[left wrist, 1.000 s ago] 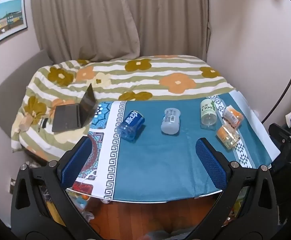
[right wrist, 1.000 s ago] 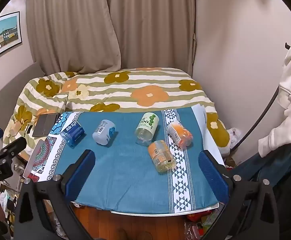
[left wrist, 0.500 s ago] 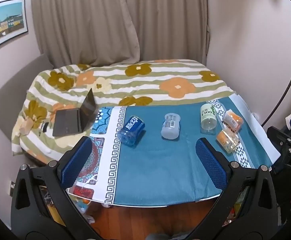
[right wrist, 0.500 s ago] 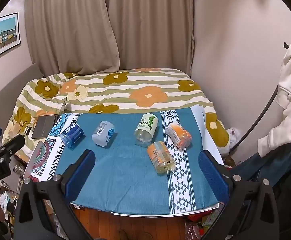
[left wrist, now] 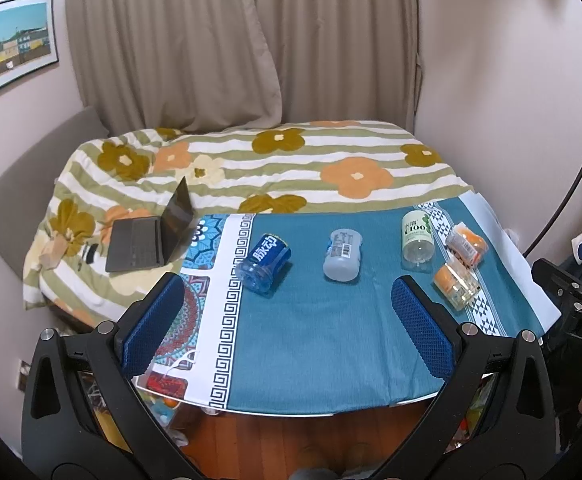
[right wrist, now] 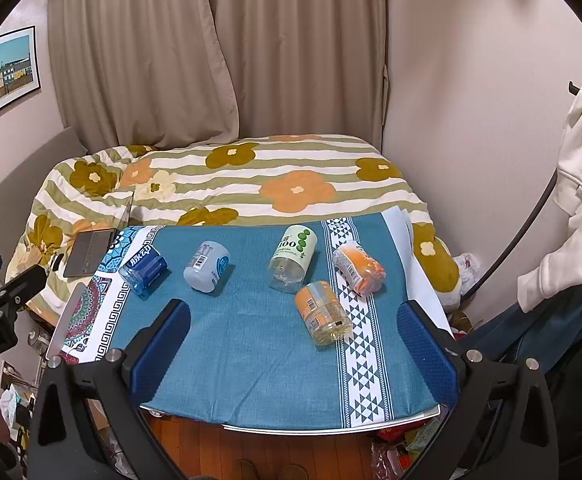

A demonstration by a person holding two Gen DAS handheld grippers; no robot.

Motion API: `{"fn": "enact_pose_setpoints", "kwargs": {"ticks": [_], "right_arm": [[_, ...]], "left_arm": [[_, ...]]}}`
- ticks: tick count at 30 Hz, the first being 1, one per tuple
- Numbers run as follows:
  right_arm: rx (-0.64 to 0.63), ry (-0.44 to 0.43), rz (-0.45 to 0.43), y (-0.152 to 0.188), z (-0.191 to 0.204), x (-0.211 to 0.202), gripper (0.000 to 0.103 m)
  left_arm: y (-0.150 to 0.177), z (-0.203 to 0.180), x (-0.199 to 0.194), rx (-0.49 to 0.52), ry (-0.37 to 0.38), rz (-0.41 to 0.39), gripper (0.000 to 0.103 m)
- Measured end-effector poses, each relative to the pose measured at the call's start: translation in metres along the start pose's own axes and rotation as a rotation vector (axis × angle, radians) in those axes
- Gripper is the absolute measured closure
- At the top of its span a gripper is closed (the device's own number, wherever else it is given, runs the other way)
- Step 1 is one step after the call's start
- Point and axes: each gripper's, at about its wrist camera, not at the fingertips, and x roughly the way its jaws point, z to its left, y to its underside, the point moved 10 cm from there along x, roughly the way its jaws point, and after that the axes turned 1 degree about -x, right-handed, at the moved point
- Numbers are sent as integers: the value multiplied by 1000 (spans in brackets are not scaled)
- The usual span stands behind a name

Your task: Flip cup upright

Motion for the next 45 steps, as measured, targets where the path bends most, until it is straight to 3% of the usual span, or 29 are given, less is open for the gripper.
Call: {"fn": "enact_pose_setpoints", "kwargs": {"ticks": [45], "right_arm": [[5, -11, -2, 5, -8, 6, 0]], "left_arm": [[0, -8, 2, -7, 5, -4, 0]]}}
